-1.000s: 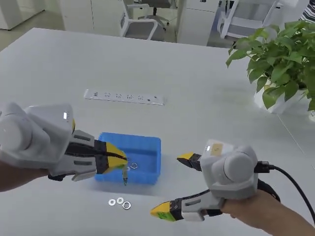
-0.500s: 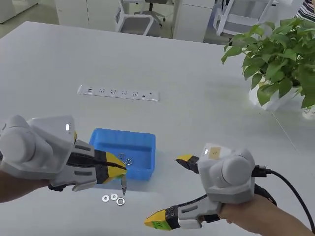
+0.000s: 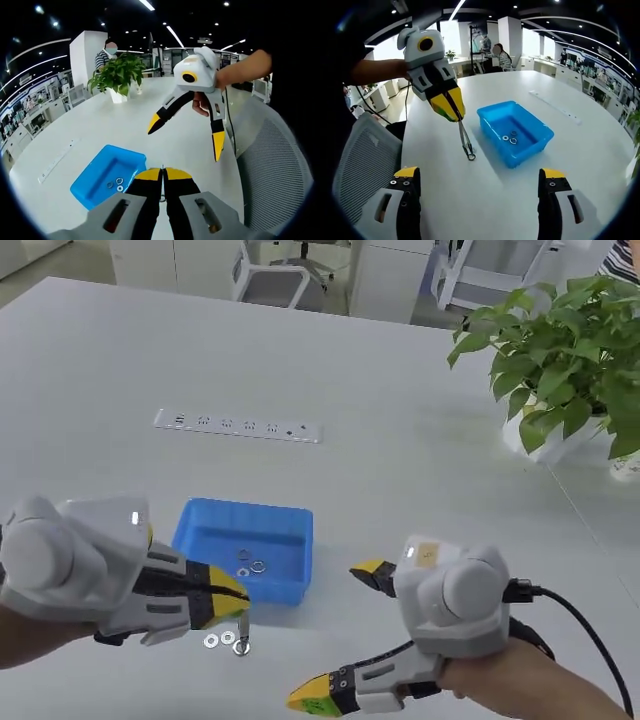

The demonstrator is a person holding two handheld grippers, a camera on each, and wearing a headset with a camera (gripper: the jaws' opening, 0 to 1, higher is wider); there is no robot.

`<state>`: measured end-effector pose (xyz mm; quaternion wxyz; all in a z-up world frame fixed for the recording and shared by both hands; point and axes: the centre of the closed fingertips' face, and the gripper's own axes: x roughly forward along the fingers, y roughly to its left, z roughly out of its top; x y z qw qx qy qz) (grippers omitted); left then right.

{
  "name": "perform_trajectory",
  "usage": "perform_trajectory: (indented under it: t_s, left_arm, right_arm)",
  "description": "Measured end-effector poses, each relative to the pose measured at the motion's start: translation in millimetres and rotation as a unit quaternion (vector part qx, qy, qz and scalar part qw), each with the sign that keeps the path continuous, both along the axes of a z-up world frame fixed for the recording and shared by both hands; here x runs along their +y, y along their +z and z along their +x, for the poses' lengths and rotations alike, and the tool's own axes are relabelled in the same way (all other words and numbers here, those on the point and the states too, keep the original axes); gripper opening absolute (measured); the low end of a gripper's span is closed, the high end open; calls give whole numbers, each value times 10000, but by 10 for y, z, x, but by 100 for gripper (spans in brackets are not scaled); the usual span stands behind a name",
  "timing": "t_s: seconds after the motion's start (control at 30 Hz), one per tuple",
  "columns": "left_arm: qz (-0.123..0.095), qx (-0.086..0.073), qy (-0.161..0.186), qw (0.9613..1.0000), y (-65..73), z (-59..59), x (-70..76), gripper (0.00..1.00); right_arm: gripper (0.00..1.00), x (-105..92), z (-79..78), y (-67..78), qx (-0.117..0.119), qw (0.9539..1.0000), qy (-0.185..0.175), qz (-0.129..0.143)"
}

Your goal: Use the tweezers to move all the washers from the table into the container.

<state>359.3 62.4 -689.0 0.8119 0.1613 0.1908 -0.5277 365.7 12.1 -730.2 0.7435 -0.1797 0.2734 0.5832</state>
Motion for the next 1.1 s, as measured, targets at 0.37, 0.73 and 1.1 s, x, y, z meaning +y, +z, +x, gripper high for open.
perform_trajectory:
  t_s: [0.37,0.73,1.1]
  left_arm:
    - [4,38,-24,10000,25,-9,-1,5]
    - [83,38,-64,9999,-22,-13,4,5]
    - [134,68,-200,9997,-24,-27,14,5]
  right_arm:
    - [98,-4,14,-3,0,10000,2,-27]
    - [96,20,-15,5,-73,9999,147,-4]
    - [62,207,-97,-3,-539,9931,1044,-18]
